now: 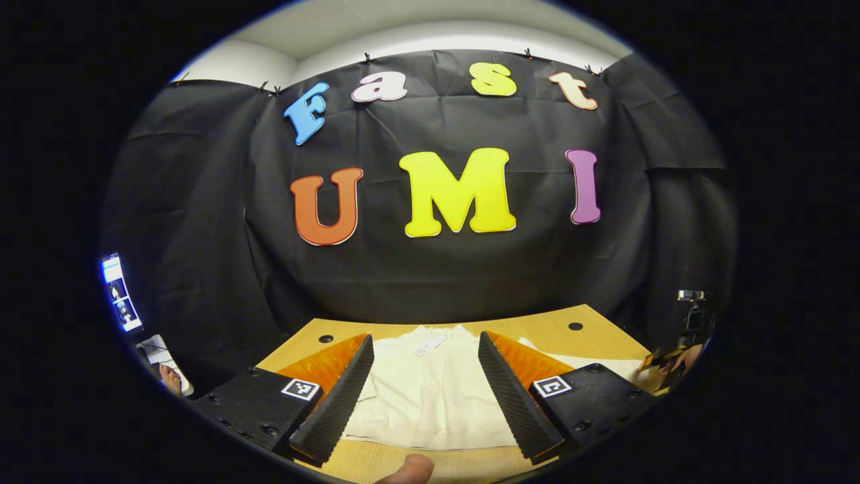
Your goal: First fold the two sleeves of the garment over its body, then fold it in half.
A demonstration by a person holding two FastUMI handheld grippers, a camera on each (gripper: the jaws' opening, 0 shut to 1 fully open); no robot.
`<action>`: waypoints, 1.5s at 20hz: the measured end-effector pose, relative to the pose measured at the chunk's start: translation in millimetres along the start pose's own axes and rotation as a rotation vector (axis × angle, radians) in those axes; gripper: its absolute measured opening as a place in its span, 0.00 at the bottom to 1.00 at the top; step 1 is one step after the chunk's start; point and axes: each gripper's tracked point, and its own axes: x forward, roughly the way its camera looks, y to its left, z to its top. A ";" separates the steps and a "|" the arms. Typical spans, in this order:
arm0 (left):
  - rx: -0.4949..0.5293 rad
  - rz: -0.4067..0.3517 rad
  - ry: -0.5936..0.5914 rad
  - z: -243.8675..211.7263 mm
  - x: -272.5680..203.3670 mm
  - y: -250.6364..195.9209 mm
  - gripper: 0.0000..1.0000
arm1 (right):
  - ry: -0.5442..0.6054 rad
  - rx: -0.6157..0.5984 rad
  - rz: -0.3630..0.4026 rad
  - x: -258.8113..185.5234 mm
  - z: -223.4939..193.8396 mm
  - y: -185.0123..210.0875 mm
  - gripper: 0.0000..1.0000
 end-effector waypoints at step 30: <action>-0.036 -0.059 0.026 -9.6 25.6 70.2 0.99 | 0.371 -0.081 0.035 -8.5 6.2 45.8 0.01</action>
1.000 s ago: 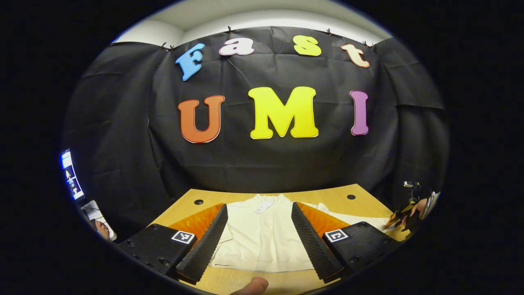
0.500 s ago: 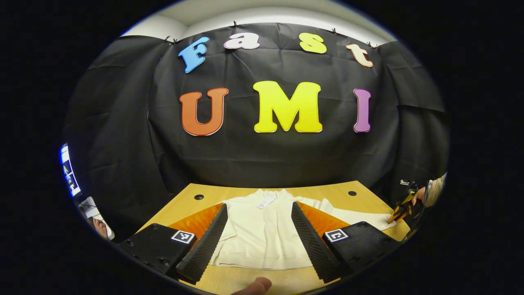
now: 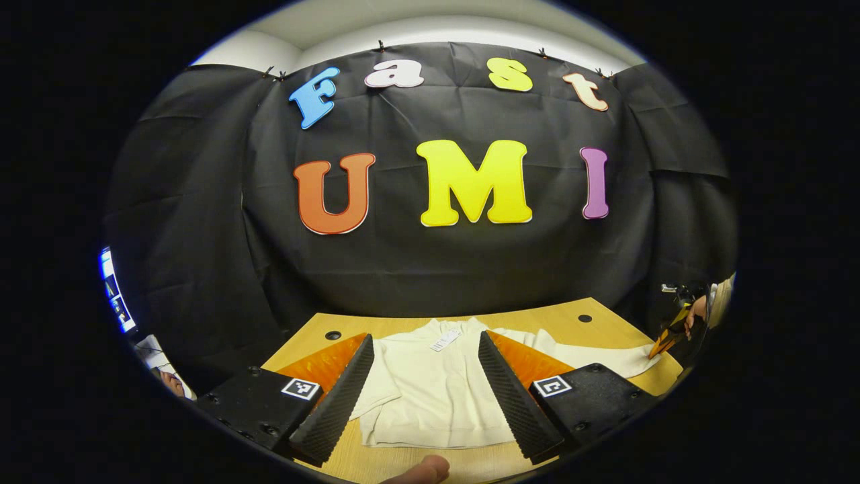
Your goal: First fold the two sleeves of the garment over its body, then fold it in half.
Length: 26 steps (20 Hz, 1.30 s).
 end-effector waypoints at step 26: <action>-0.098 -0.120 -0.080 -0.1 14.5 73.5 0.99 | -0.179 -0.425 0.206 -158.9 -8.8 398.2 0.01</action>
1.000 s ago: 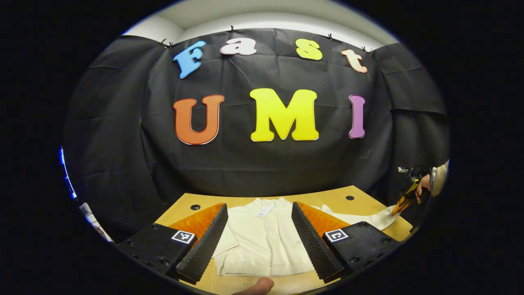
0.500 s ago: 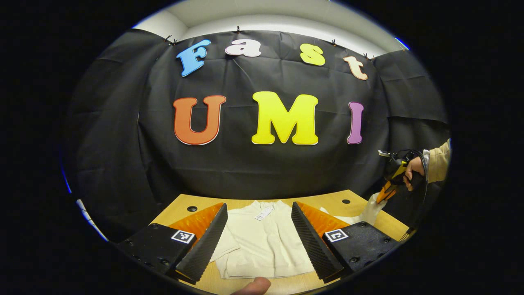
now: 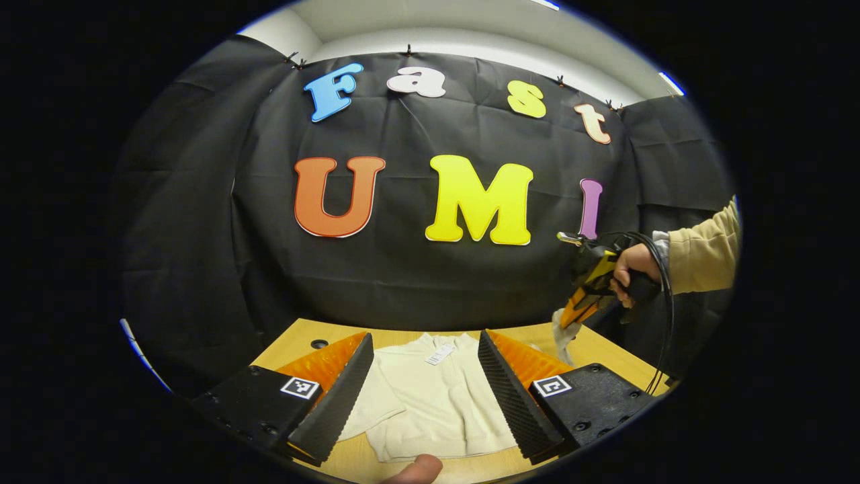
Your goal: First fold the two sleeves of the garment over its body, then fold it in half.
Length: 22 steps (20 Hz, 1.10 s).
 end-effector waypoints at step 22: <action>0.002 0.009 0.107 -72.8 0.0 89.2 1.00 | 0.109 -0.354 0.219 102.3 -64.9 344.8 0.01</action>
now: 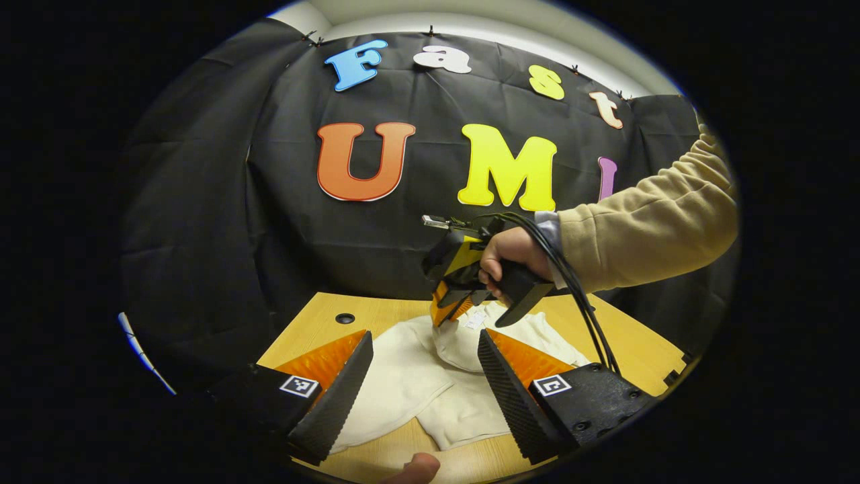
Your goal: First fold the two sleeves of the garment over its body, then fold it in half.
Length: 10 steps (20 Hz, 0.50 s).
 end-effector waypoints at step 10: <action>-0.005 0.053 0.075 -29.3 -7.1 14.4 1.00 | -0.070 0.058 0.007 10.0 14.2 16.9 0.32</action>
